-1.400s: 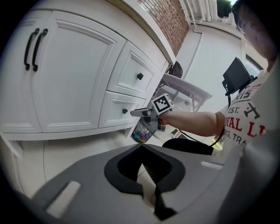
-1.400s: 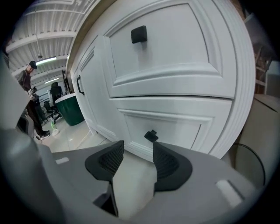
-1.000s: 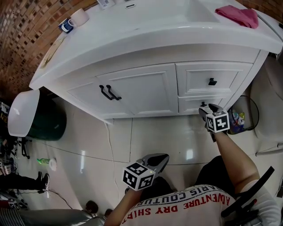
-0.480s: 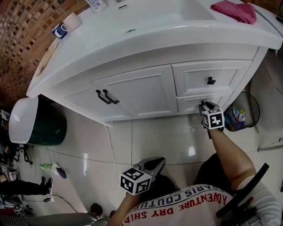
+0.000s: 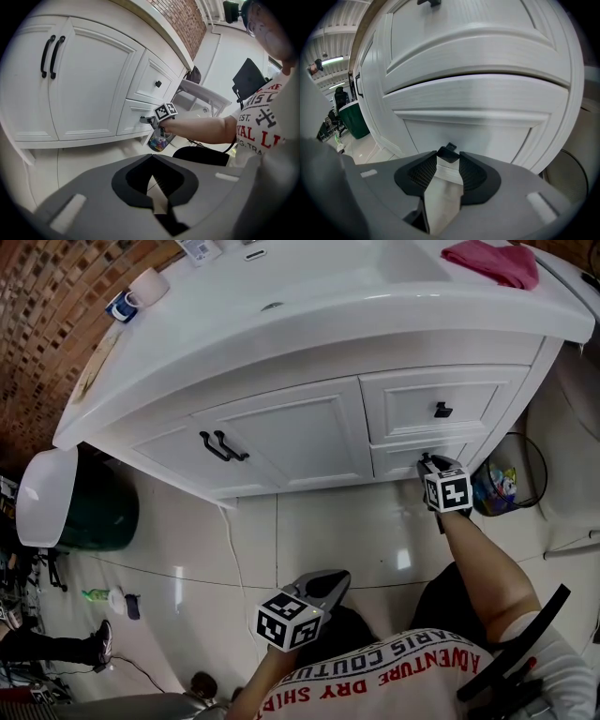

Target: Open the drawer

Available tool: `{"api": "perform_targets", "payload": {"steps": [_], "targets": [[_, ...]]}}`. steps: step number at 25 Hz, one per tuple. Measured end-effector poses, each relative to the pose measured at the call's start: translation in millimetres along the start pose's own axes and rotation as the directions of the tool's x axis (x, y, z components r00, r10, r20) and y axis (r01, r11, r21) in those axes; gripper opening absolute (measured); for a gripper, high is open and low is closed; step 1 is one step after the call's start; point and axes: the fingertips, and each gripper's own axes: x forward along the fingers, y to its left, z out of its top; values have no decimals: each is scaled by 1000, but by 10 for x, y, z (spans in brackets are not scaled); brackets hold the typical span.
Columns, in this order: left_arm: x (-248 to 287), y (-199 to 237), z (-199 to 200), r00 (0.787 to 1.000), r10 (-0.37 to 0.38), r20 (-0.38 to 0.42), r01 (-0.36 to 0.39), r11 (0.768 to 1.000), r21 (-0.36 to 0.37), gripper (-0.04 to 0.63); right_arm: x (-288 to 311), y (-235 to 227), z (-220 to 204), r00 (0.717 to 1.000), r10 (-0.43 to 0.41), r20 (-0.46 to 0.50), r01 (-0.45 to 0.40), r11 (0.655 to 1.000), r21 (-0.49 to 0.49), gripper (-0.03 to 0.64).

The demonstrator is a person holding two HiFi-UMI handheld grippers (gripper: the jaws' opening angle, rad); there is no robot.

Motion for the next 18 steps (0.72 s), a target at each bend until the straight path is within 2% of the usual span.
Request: {"api": "perform_targets", "payload": {"steps": [11,18], "targets": [[-6,-35,2,1000,-3,10,3,1000,-1,-17,-74,29,-44,1000,-9,-3,9,1000,24,144],[23,-119,46,1000,-22,14,22,999,27,-17,-241,97,-176,1000,-4,-8,4,1000,22,144]]}}
